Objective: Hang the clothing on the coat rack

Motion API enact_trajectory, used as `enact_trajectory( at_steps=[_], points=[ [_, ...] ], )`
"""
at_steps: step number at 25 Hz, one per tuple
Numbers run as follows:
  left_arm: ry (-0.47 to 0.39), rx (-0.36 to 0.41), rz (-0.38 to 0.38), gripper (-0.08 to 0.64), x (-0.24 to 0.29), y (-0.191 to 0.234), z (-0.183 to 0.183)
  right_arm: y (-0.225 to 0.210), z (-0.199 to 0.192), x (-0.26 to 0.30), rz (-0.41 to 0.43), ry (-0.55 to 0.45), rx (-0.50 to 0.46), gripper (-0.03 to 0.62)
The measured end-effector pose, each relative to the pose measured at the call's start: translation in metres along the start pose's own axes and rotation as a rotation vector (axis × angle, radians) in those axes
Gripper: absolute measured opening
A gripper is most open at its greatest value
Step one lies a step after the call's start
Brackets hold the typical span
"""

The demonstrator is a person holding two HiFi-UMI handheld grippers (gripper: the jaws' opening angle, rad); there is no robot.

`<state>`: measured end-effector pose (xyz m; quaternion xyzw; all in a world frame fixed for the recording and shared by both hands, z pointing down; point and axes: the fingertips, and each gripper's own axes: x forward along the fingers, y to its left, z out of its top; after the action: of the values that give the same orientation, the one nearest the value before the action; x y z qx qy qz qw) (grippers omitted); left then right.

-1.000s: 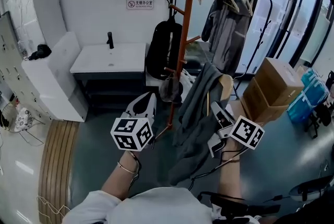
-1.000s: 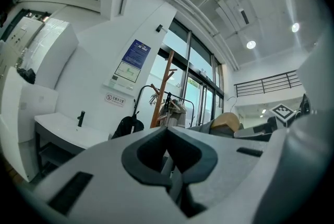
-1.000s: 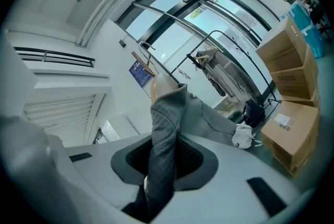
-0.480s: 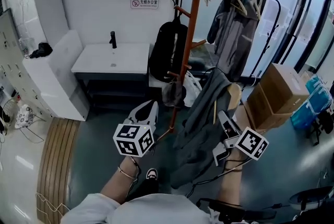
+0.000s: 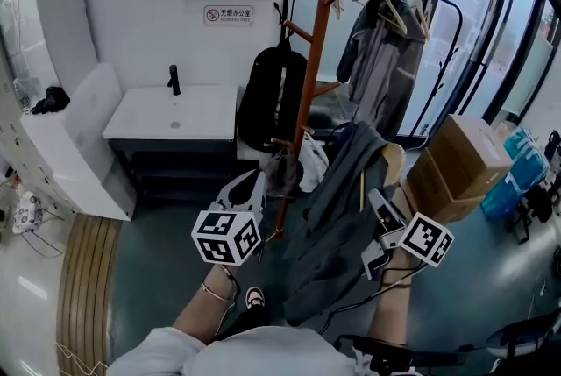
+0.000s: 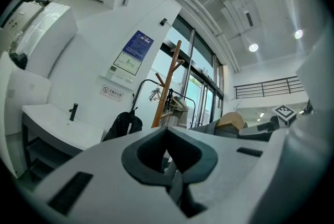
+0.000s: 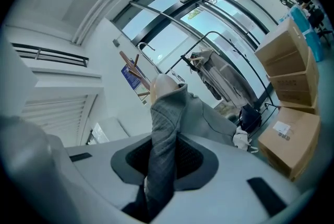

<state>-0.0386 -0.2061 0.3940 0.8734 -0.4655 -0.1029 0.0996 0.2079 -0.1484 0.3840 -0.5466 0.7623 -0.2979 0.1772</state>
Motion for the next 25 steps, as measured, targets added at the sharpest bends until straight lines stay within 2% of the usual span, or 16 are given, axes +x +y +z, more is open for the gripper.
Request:
enact_trajectory(
  at_steps=[5, 10, 15, 17, 20, 25],
  points=[
    [-0.018, -0.022, -0.025, 0.008, 0.039, 0.018, 0.007, 0.0, 0.021, 0.033, 0.023, -0.014, -0.057, 0.097],
    [-0.045, -0.026, -0.054, 0.008, 0.078, 0.03, 0.024, -0.007, 0.045, 0.06, 0.025, -0.033, -0.05, 0.097],
    [-0.05, -0.041, -0.065, 0.008, 0.113, 0.051, 0.034, -0.018, 0.066, 0.083, -0.039, -0.051, -0.038, 0.097],
    [-0.056, -0.053, -0.064, 0.008, 0.127, 0.061, 0.037, -0.018, 0.075, 0.096, -0.02, -0.059, -0.054, 0.097],
    [-0.064, -0.066, -0.071, 0.008, 0.148, 0.072, 0.041, -0.027, 0.085, 0.109, -0.054, -0.063, -0.043, 0.097],
    [-0.081, -0.073, -0.086, 0.008, 0.179, 0.087, 0.049, -0.03, 0.105, 0.136, -0.057, -0.071, -0.068, 0.097]
  ],
)
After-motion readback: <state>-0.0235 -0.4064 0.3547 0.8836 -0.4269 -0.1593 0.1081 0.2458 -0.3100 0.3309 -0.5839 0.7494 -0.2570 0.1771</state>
